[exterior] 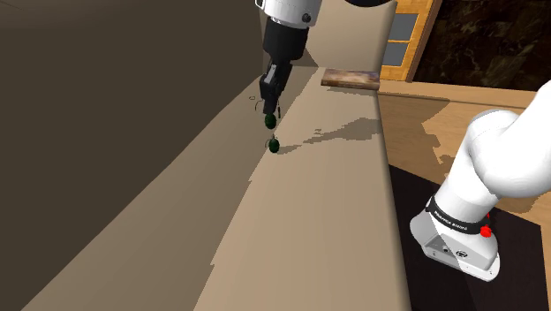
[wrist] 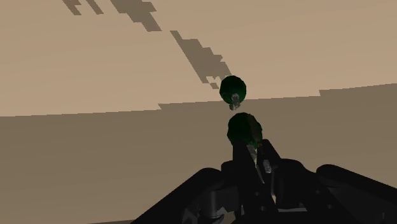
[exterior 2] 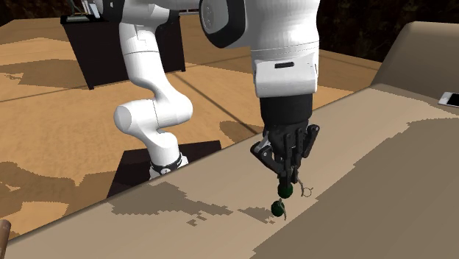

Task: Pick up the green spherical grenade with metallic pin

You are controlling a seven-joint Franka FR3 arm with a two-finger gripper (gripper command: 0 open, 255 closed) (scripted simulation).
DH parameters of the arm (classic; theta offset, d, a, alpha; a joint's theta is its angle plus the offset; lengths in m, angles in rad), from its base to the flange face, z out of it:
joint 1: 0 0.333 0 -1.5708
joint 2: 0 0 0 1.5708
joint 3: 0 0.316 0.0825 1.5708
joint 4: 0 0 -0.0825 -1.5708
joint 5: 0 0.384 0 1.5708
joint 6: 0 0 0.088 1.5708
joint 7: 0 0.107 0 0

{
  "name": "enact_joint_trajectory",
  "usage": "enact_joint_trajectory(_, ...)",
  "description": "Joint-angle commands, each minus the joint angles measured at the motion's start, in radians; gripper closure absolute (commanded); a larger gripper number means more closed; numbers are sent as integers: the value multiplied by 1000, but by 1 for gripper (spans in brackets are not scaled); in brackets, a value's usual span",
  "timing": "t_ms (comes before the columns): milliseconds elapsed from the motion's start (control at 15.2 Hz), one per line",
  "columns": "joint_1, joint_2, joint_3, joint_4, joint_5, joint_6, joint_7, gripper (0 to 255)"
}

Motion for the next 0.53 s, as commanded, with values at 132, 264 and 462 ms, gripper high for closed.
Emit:
enact_joint_trajectory(132, -1, 1, -2, 29, -2, -29, 0, 255)
enact_joint_trajectory(264, -2, 2, -4, 57, -3, -56, 1, 255)
enact_joint_trajectory(462, -4, 5, -6, 99, -6, -96, 2, 255)
